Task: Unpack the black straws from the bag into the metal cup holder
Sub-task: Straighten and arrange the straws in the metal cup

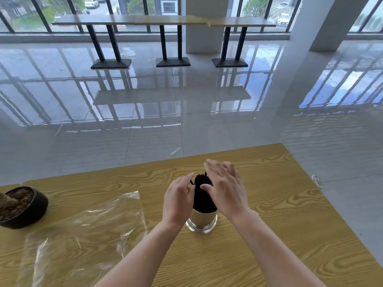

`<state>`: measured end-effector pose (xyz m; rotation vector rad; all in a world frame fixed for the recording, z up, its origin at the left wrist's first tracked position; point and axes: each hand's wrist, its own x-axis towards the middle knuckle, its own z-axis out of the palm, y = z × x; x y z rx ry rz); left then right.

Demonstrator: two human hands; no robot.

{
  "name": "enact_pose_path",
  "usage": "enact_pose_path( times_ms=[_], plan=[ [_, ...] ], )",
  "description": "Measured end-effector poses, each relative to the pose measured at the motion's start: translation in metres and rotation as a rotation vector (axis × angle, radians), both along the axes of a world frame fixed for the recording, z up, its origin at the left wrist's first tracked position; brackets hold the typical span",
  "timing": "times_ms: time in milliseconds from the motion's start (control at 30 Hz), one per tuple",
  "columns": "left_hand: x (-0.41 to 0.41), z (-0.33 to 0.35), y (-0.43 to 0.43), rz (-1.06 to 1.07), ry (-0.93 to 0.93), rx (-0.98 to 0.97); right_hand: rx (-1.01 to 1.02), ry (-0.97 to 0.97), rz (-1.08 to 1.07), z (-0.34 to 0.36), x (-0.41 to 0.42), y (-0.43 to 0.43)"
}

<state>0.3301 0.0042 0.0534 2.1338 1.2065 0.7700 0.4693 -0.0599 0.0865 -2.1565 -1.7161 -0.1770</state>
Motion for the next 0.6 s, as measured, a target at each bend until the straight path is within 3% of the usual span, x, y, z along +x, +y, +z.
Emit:
enact_pose_path(
  times_ms=[167,267,367,433,533,600],
  plan=[
    [0.001,0.001,-0.001,-0.029,-0.034,0.008,-0.213,0.062,0.126,-0.021,-0.006,0.0],
    [0.0,-0.001,0.0,-0.018,-0.018,-0.009,-0.079,0.249,0.089,-0.011,0.003,-0.006],
    [-0.003,-0.002,-0.001,-0.016,-0.026,-0.037,0.173,0.466,-0.072,-0.003,0.019,-0.025],
    [-0.006,-0.002,-0.002,-0.021,-0.043,-0.054,0.231,0.616,-0.153,-0.004,0.026,-0.045],
    [-0.007,-0.002,-0.004,-0.039,-0.048,-0.121,0.059,0.736,-0.126,-0.013,0.024,-0.069],
    [-0.007,-0.002,-0.007,-0.074,-0.035,-0.166,-0.11,0.715,-0.112,-0.019,0.017,-0.073]
  ],
)
